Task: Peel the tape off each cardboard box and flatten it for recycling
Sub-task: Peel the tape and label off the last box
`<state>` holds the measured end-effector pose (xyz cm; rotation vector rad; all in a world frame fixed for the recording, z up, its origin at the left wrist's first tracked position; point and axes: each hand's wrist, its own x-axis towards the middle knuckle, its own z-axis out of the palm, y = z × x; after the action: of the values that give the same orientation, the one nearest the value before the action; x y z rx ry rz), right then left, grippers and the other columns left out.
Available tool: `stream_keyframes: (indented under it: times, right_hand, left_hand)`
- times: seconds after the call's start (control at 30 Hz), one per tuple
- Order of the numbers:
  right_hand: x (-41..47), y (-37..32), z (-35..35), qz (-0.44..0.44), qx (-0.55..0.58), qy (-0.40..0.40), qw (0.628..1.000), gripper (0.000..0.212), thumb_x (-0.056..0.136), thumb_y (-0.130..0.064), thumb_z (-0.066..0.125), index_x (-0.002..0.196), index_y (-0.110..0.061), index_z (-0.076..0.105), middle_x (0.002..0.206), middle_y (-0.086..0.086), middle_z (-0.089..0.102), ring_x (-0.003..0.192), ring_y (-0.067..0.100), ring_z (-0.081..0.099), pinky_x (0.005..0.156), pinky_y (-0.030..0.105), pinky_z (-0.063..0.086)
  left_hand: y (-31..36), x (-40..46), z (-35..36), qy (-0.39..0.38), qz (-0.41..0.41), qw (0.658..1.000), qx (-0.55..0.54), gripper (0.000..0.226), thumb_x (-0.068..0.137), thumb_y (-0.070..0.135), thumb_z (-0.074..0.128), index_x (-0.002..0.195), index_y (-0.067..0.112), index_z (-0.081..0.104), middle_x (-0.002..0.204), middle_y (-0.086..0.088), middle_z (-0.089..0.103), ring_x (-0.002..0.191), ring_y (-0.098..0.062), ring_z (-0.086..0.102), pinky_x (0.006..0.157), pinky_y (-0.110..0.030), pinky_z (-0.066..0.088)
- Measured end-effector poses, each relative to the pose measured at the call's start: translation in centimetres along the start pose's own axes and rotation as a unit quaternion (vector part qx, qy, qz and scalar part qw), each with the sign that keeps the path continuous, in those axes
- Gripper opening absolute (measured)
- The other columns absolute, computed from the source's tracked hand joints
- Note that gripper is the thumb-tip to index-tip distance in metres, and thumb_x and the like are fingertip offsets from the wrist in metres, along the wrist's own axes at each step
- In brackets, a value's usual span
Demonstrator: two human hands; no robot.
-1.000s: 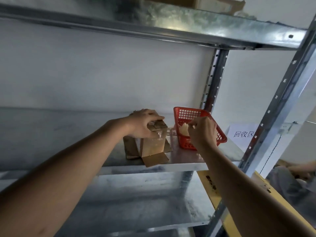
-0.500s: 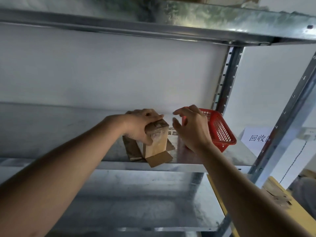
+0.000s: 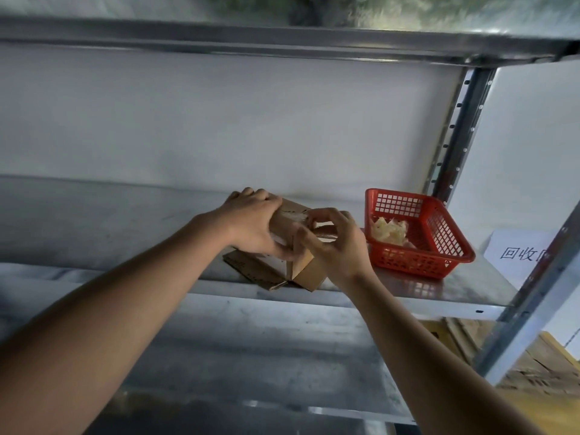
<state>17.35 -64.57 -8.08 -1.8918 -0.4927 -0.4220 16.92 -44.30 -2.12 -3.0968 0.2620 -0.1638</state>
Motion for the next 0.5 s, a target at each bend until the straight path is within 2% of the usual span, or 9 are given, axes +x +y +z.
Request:
stream_keyframes:
  times: [0.07,0.17,0.2,0.27,0.33,0.37,0.43,0.5]
  right_hand:
    - [0.3,-0.3,0.4,0.012,-0.049,-0.006,0.999,0.055,0.073,-0.049,0.09,0.119,-0.025,0.072,0.119,-0.004,0.056,0.101,0.011,0.068,0.086,0.025,0.056]
    - [0.7,-0.5,0.5,-0.004,-0.089,0.002,0.996,0.042,0.083,-0.034,0.086,0.122,-0.025,0.075,0.121,-0.002,0.061,0.105,0.016,0.067,0.09,0.028,0.055]
    - [0.9,-0.5,0.5,-0.017,-0.094,0.014,0.995,0.032,0.087,-0.027,0.082,0.119,-0.024,0.077,0.119,0.0,0.063,0.101,0.016,0.068,0.088,0.028,0.056]
    - [1.3,-0.5,0.3,-0.03,-0.107,0.051,0.992,0.016,0.092,-0.018,0.077,0.107,-0.023,0.08,0.109,0.002,0.067,0.089,0.014,0.069,0.079,0.02,0.054]
    - [1.8,-0.7,0.4,-0.021,-0.141,0.08,0.986,0.014,0.094,-0.012,0.072,0.1,-0.021,0.081,0.1,0.002,0.071,0.085,0.016,0.068,0.071,0.012,0.045]
    - [2.0,-1.0,0.7,-0.014,-0.153,0.08,0.985,0.015,0.094,-0.012,0.07,0.1,-0.021,0.081,0.098,0.001,0.074,0.086,0.017,0.069,0.071,0.015,0.046]
    - [2.3,-1.7,1.7,-0.003,-0.154,0.059,0.986,0.017,0.095,-0.021,0.065,0.101,-0.022,0.081,0.096,0.001,0.077,0.089,0.021,0.069,0.078,0.03,0.053]
    - [2.2,-2.4,2.6,0.007,-0.145,0.031,0.989,0.021,0.096,-0.035,0.064,0.101,-0.024,0.08,0.095,-0.001,0.076,0.096,0.022,0.066,0.083,0.036,0.053]
  left_hand:
    - [-0.5,0.0,-0.1,-0.004,0.014,1.0,-0.012,0.129,0.048,0.097,0.059,0.154,0.028,0.037,0.156,0.006,0.041,0.137,-0.023,0.036,0.116,-0.043,0.032]
    - [-1.6,-0.4,-0.4,-0.014,0.012,0.999,-0.043,0.121,0.055,0.088,0.06,0.159,0.031,0.033,0.157,0.01,0.04,0.14,-0.021,0.033,0.115,-0.042,0.035]
    - [-2.1,-0.5,-0.5,-0.014,0.003,0.998,-0.056,0.112,0.061,0.085,0.056,0.159,0.034,0.034,0.152,0.01,0.043,0.139,-0.02,0.033,0.112,-0.042,0.036]
    - [-2.7,-0.6,-0.9,-0.003,-0.012,0.996,-0.086,0.086,0.077,0.078,0.043,0.154,0.04,0.042,0.126,0.011,0.049,0.13,-0.019,0.036,0.102,-0.041,0.037]
    - [-2.9,-0.5,-1.2,0.023,-0.008,0.995,-0.101,0.057,0.097,0.063,0.035,0.146,0.043,0.055,0.103,0.013,0.045,0.114,-0.019,0.04,0.091,-0.039,0.034]
    - [-3.0,-0.4,-1.3,0.036,-0.003,0.994,-0.104,0.046,0.104,0.055,0.035,0.138,0.041,0.063,0.097,0.011,0.044,0.108,-0.02,0.044,0.087,-0.039,0.034]
    - [-3.4,-0.4,-1.6,0.046,0.001,0.991,-0.122,0.037,0.108,0.044,0.042,0.116,0.031,0.076,0.096,0.004,0.045,0.1,-0.023,0.052,0.085,-0.04,0.04]
    - [-4.0,-0.4,-1.8,0.037,-0.005,0.985,-0.168,0.029,0.108,0.035,0.051,0.108,0.025,0.079,0.11,-0.002,0.053,0.104,-0.024,0.058,0.094,-0.041,0.048]
